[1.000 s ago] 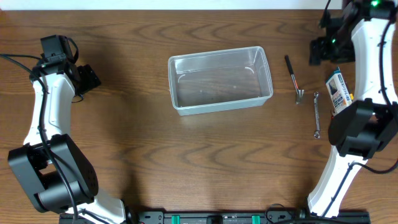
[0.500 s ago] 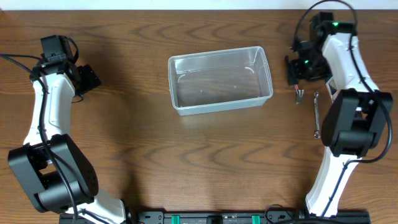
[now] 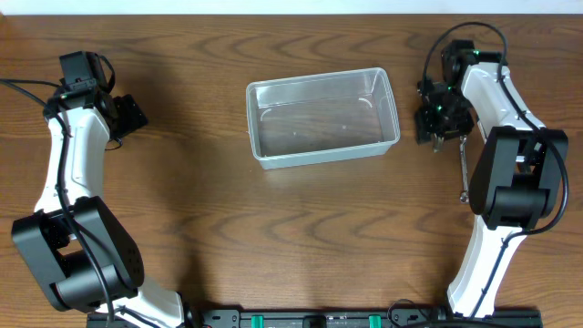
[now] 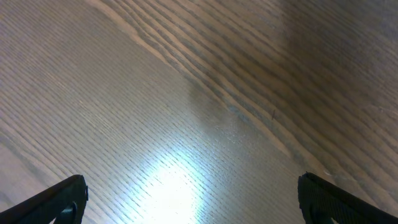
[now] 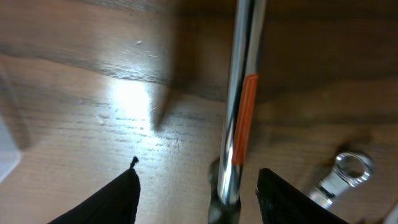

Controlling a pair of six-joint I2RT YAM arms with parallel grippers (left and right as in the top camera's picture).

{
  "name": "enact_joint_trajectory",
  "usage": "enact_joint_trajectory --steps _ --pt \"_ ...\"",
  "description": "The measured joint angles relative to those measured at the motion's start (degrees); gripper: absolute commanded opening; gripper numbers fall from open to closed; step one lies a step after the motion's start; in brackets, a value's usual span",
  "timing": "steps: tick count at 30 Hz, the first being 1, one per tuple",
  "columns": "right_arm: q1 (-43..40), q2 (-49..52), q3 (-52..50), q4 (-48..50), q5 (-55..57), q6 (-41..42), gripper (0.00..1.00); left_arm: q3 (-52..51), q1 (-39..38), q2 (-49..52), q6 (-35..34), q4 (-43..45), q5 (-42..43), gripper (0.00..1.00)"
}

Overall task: Pack container
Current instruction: 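Lower the right gripper onto the black-handled hammer and grasp it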

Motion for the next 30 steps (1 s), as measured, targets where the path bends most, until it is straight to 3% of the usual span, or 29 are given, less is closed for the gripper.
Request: enact_joint_trajectory --steps 21,26,30 --pt "-1.4 0.0 -4.7 4.1 1.9 1.5 0.54 0.0 0.0 0.0 0.0 0.0 0.0 0.98" --pt "-1.4 0.0 -4.8 4.2 1.9 2.0 0.36 0.0 0.0 0.0 0.0 0.0 0.0 0.98" --pt "-1.4 0.0 -4.8 4.2 1.9 2.1 0.08 0.0 0.0 0.0 0.0 0.0 0.0 0.98"
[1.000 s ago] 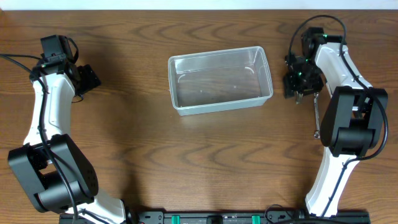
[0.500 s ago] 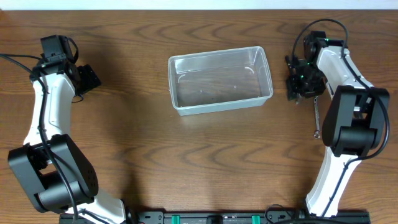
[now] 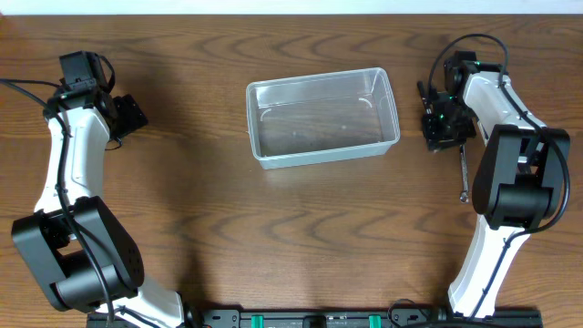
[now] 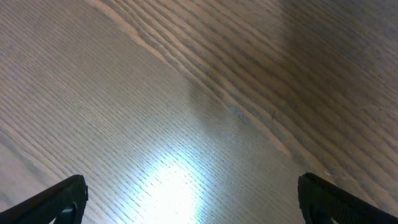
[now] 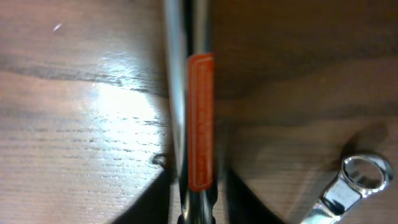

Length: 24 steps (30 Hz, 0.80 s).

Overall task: Pack container
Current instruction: 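Lower the right gripper onto the black-handled hammer and grasp it, then carry the hammer with the right gripper into the container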

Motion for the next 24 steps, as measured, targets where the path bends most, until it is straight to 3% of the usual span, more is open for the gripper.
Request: enact_joint_trajectory --steps 1,17,20,24 --pt "0.0 0.0 0.0 0.0 0.0 0.3 0.02 0.0 0.0 0.0 0.0 0.0 0.0 0.98" --pt "0.0 -0.1 1.0 2.3 0.0 0.7 0.01 0.0 0.0 0.0 0.0 0.0 0.0 0.98" --pt "0.0 0.2 6.6 -0.1 0.0 0.7 0.01 0.0 0.0 0.0 0.0 0.0 0.0 0.98" --pt "0.1 0.3 22.8 -4.8 0.0 0.7 0.01 0.0 0.0 0.0 0.0 0.0 0.0 0.98"
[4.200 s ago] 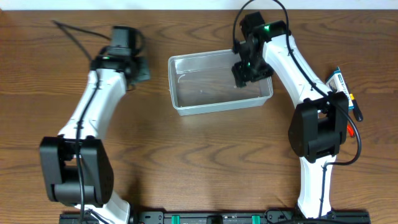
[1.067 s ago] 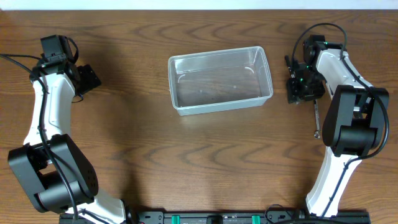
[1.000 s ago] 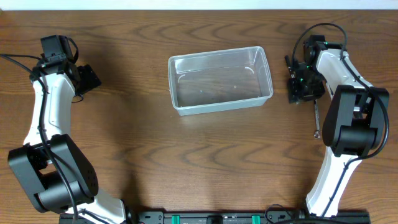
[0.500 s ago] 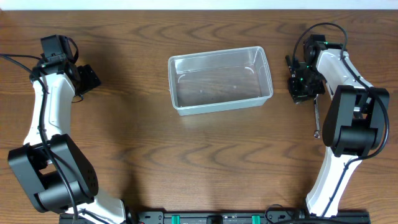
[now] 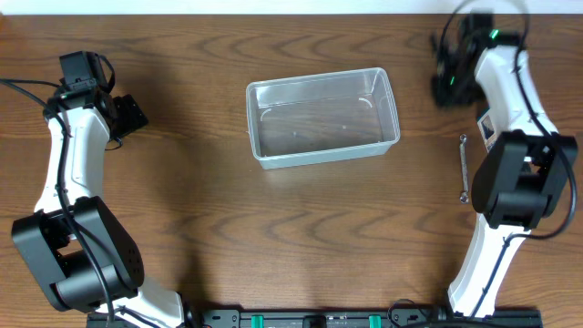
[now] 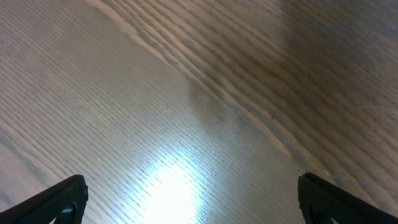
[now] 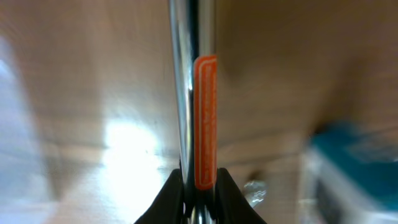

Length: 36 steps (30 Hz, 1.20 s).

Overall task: Pack container
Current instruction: 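Carry the hammer with the right gripper into the container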

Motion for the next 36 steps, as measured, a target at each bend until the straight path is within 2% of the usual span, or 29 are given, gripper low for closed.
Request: enact_joint_trajectory --steps 8,13,19,24,29,36 --pt "1.6 -0.1 31.2 -12.3 -2.5 -4.4 0.01 0.0 0.0 0.0 0.0 0.0 0.0 0.98" --pt "6.1 -0.9 38.0 -21.3 -10.4 -13.5 0.01 0.0 0.0 0.0 0.0 0.0 0.0 0.98" --pt "14.8 -0.9 37.0 -29.7 -19.0 -27.4 0.01 0.0 0.0 0.0 0.0 0.0 0.0 0.98" --pt "21.3 -0.9 31.2 -30.2 -20.6 -37.0 0.01 0.0 0.0 0.0 0.0 0.0 0.0 0.98" --pt "24.7 -0.9 21.4 -28.2 -18.2 -40.7 0.01 0.0 0.0 0.0 0.0 0.0 0.0 0.98" --pt "26.0 -0.8 8.3 -22.2 -16.0 -41.3 0.01 0.0 0.0 0.0 0.0 0.0 0.0 0.98"
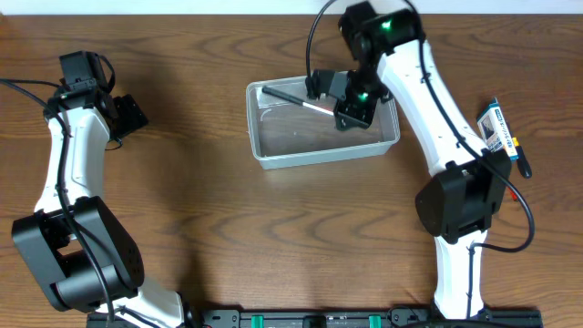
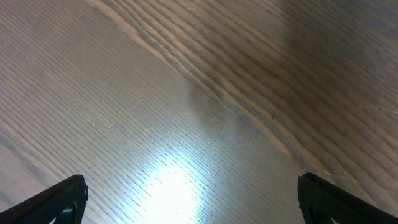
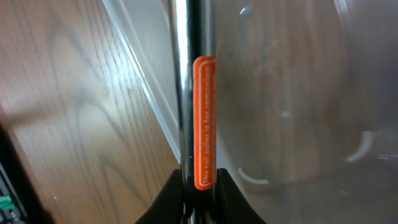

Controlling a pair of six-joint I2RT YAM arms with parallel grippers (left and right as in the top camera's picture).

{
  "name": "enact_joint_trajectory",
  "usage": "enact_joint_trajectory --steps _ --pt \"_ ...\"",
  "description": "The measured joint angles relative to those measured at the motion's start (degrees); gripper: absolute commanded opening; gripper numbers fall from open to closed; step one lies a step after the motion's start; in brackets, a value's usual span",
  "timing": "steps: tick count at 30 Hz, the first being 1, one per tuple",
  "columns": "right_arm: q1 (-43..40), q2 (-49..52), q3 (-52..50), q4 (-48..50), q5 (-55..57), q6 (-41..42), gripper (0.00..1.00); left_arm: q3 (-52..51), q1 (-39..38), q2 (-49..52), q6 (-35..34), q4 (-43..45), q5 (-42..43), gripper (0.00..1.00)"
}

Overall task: Pack container
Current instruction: 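Carry the hammer with the right gripper into the container, then open the right gripper to drop the hammer in the container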

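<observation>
A clear plastic container (image 1: 273, 160) sits at the middle of the table. My right gripper (image 1: 344, 103) hangs over its right half, shut on a shiny metal bar with an orange label (image 1: 290, 97). The bar points left across the container's back left part. In the right wrist view the bar (image 3: 191, 74) runs up from the gripper (image 3: 199, 186) over the container's rim (image 3: 144, 87). My left gripper (image 1: 127, 115) is at the far left, open (image 2: 193, 208) above bare wood.
A blue and white packet (image 1: 495, 127) lies at the right edge of the table, with a dark pen-like thing (image 1: 517, 165) beside it. My right arm stretches across the right side of the table.
My right gripper, still shut on the metal bar, has moved from the table's back right corner to above the container. The left arm has not moved.
My right gripper stood open around the bar on the table right of the container, beside a wrench. A second later it was shut on the bar. Then it held the bar up at the back right, and now holds it over the container.
</observation>
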Motion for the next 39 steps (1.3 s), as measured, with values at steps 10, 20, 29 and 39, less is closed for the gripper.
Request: enact_joint_trajectory --steps 10,20,29,39 --pt "0.0 0.0 -9.5 6.2 1.2 1.2 0.01 0.0 0.0 0.0 0.0 0.0 0.0 0.98" --pt "0.0 0.0 -11.0 8.1 1.3 1.4 0.01 0.0 0.0 0.0 0.0 0.0 0.0 0.98" --pt "0.0 0.0 -14.8 10.7 1.4 1.4 0.01 0.0 0.0 0.0 0.0 0.0 0.0 0.98" --pt "0.0 0.0 -21.6 14.1 1.5 2.0 0.12 0.0 0.0 0.0 0.0 0.0 0.0 0.98"
